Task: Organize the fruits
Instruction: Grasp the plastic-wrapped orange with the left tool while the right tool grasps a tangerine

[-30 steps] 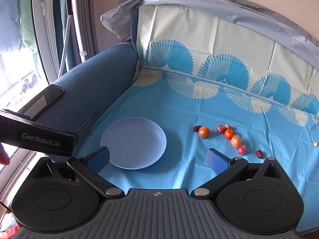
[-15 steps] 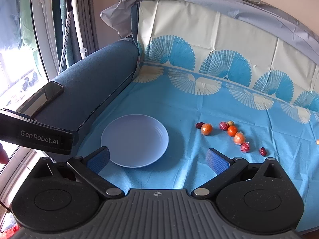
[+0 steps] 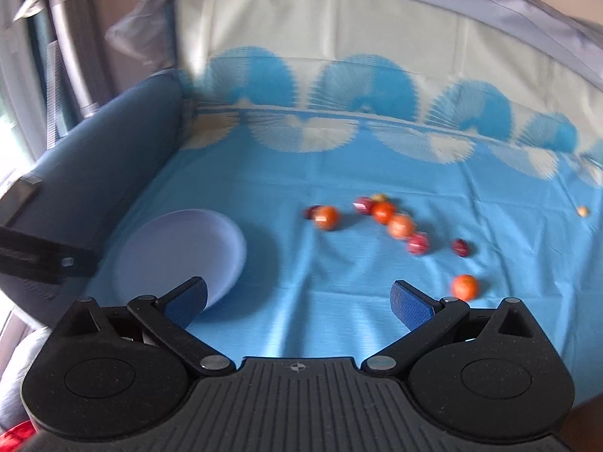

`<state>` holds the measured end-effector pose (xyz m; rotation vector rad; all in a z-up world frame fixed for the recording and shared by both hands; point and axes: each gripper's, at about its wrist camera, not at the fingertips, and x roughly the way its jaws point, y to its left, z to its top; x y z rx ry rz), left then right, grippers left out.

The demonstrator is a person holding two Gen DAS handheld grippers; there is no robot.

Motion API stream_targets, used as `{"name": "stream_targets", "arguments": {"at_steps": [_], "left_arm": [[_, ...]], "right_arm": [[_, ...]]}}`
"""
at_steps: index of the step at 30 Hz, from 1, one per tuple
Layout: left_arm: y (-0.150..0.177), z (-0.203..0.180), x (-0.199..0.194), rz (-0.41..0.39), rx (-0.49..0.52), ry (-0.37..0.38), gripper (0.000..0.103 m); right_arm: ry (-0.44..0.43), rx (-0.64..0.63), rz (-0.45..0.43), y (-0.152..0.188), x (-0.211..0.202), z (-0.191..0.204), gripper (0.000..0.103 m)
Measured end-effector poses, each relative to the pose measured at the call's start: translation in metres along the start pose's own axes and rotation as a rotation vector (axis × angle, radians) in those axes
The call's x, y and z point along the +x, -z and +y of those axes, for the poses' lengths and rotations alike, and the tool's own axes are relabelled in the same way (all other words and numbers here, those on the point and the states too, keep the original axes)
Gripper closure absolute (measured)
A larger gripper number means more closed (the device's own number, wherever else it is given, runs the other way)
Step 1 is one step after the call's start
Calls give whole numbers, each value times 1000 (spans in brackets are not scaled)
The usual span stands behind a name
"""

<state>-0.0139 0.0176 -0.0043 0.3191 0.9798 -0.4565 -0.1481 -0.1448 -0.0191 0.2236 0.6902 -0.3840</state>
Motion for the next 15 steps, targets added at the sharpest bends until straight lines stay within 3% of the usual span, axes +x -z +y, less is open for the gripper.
{"name": "stream_targets", "arguments": {"at_steps": [4, 6, 11, 15], "left_arm": [[-20, -42, 33, 5, 41, 54, 0], [-34, -67, 55, 24, 77, 87, 0], [-73, -125, 124, 22, 146, 113, 0], [-104, -155, 191, 41, 118, 82, 0]], "right_arm": [[199, 51, 57, 16, 26, -60, 1], [246, 106, 93, 25, 46, -85, 1], [294, 256, 140, 41, 101, -135, 1], [337, 323, 130, 48, 139, -154, 1]]}}
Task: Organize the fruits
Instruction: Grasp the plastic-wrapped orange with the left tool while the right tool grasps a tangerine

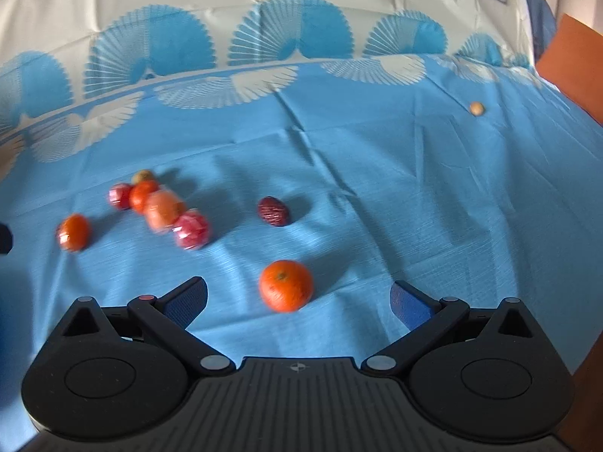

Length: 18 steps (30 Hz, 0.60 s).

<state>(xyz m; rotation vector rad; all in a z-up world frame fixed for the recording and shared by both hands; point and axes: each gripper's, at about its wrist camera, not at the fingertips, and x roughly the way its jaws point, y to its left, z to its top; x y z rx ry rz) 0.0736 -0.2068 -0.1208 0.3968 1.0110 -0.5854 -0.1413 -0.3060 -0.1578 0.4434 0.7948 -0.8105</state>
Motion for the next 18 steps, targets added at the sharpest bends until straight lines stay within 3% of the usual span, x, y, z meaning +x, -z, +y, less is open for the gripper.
{"name": "stream_targets", "arguments": {"at_steps": [6, 12, 13, 14, 15, 16, 18], "left_arm": [[-30, -3, 81, 80, -30, -50, 0], [-36, 3, 112, 126, -70, -77, 1], [-37, 3, 112, 128, -71, -69, 6], [-37, 4, 110, 126, -75, -44, 21], [-37, 5, 106, 117, -83, -3, 35], [-37, 2, 102, 106, -86, 22, 66], [-35, -2, 93, 88, -70, 27, 65]], "right_arm": [[-6, 69, 20, 3, 46, 2, 1], [52, -11, -6, 13, 47, 15, 1], [53, -11, -9, 13, 47, 15, 1], [50, -7, -9, 13, 46, 14, 2], [43, -1, -7, 13, 45, 13, 9], [36, 2, -14, 14, 42, 13, 17], [46, -15, -45, 18, 33, 17, 60]]}}
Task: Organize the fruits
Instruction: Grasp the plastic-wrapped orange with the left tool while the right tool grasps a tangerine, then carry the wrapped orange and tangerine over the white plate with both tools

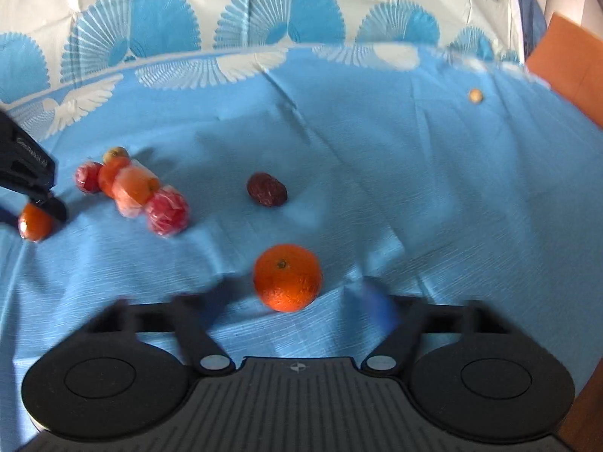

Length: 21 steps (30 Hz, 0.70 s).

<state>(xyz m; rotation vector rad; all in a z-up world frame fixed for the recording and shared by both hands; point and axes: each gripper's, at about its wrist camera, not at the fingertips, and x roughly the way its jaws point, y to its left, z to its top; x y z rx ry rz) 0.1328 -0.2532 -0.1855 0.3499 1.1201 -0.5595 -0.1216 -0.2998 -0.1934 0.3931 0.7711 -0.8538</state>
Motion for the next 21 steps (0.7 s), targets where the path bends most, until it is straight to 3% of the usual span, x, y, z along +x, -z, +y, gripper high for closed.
{"name": "stream_targets", "arguments": {"at_steps": [1, 5, 10, 14, 21], "left_arm": [[4, -1, -5, -20, 11, 8, 65], [20, 2, -30, -43, 38, 52, 65], [50, 18, -101, -62, 7, 88, 65], [79, 38, -168, -91, 7, 52, 65], [147, 94, -265, -133, -89, 26, 65]], "right_arm": [[-13, -1, -4, 1, -2, 0, 66], [-73, 60, -41, -1, -10, -10, 67], [-99, 20, -118, -9, -39, -13, 67], [-188, 23, -133, -17, -87, -19, 67], [-367, -20, -152, -6, -186, -18, 67]]}}
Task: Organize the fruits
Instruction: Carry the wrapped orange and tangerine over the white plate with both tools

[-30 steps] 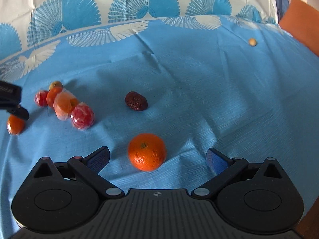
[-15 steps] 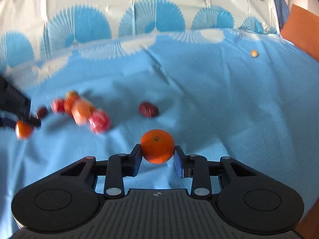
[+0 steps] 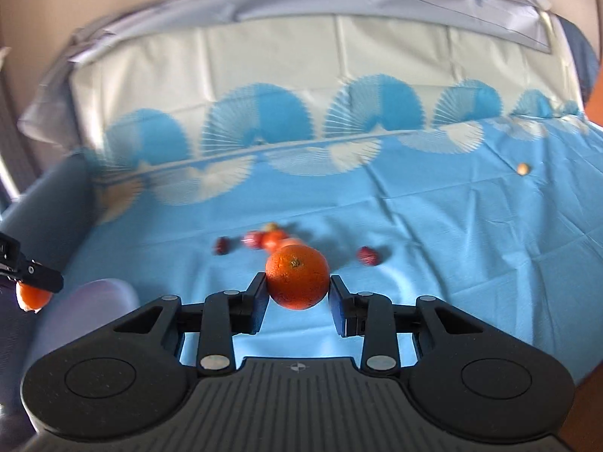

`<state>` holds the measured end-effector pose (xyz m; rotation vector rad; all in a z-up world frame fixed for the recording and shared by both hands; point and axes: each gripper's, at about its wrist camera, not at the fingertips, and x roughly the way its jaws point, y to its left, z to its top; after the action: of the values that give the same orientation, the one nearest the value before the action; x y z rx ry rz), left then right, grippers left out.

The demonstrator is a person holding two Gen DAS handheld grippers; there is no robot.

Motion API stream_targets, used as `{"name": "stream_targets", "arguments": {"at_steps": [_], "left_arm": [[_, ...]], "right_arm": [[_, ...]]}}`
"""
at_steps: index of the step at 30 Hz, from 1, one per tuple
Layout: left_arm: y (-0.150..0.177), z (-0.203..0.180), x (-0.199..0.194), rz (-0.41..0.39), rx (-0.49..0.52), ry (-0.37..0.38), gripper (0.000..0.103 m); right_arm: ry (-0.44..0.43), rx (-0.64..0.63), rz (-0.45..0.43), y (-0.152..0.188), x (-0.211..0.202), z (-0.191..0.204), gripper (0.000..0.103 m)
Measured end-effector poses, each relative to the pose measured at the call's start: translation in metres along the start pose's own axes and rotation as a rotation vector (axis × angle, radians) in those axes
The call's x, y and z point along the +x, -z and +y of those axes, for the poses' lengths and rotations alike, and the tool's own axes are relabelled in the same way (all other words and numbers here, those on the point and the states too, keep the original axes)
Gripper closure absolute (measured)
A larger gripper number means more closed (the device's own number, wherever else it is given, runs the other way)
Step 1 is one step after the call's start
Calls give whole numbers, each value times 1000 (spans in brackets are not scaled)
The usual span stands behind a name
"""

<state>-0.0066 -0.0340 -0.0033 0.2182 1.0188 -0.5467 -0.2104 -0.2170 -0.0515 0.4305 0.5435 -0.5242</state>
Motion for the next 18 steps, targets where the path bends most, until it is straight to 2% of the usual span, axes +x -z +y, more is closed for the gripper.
{"name": "stream_targets", "arguments": {"at_steps": [5, 10, 18], "left_arm": [[37, 37, -48, -23, -49, -59, 65], [69, 68, -84, -79, -120, -48, 65], [104, 85, -117, -122, -130, -38, 65]], "right_arm": [[-125, 19, 17, 7, -50, 33, 67], [-207, -61, 22, 22, -93, 72, 67], [-281, -215, -18, 38, -130, 111, 67]]}}
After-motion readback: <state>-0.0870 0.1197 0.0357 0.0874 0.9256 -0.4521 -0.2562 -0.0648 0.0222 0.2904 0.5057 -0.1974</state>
